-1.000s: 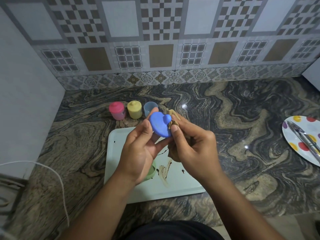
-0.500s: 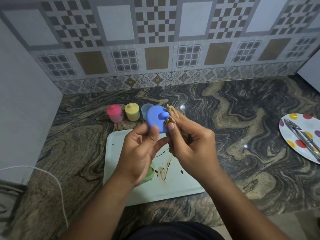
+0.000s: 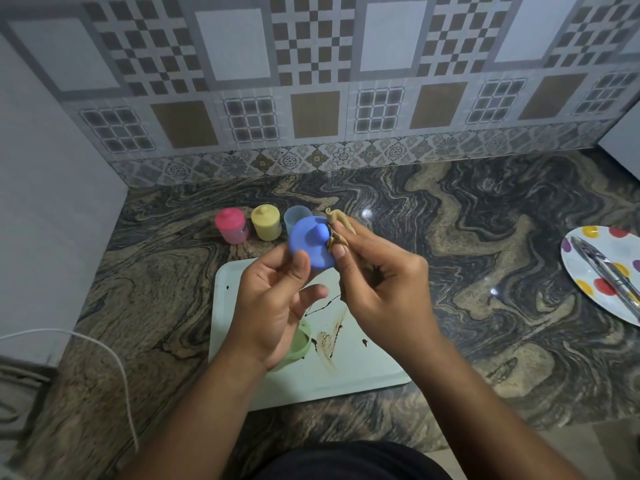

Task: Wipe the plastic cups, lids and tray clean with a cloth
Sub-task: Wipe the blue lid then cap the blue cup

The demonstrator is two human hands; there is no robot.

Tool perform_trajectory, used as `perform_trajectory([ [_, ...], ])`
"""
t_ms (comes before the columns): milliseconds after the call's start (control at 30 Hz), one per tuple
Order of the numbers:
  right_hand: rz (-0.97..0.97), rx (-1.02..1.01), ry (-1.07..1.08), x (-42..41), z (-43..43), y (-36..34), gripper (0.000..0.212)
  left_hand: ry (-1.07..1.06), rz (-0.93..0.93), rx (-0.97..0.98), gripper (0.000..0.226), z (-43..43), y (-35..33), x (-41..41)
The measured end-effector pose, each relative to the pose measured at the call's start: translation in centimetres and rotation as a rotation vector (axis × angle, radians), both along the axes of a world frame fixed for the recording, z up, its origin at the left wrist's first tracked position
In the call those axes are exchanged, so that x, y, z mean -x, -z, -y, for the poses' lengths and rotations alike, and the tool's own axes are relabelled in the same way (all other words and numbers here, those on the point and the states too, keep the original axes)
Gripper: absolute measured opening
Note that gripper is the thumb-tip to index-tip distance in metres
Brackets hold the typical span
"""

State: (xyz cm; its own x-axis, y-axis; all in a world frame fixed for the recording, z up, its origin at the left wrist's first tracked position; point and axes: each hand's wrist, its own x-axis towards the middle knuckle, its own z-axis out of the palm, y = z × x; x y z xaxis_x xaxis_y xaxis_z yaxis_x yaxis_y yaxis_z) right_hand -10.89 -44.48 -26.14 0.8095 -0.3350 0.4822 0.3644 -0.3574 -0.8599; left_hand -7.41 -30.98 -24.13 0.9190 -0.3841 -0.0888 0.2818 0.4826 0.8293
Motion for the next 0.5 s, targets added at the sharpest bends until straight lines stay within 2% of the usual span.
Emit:
perform_trajectory([
  [133, -0.062, -0.099, -0.052, -0.09, -0.10, -0.07, 0.028, -0.038, -0.054, -0.026, 0.028, -0.08, -0.15, -0.05],
  [200, -0.075, -0.086, -0.042, -0.11, -0.22, 0.11, 0.029, -0.033, -0.065, 0.002, 0.028, 0.13, -0.17, -0.14],
  [333, -0.036, -0.042, -0.035, -0.09, -0.36, 0.21, 0.029, -0.019, 0.030, 0.027, 0.023, 0.01, 0.34, -0.19],
  [433, -0.016, -0.046, -0.035, -0.14, -0.27, 0.14, 0.029, -0.030, -0.010, 0.000, 0.018, -0.28, 0.01, -0.15],
  [500, -0.035, -0.087, -0.049, -0.13, -0.28, 0.12, 0.029, -0.054, -0.045, -0.020, 0.022, -0.33, -0.21, -0.14],
])
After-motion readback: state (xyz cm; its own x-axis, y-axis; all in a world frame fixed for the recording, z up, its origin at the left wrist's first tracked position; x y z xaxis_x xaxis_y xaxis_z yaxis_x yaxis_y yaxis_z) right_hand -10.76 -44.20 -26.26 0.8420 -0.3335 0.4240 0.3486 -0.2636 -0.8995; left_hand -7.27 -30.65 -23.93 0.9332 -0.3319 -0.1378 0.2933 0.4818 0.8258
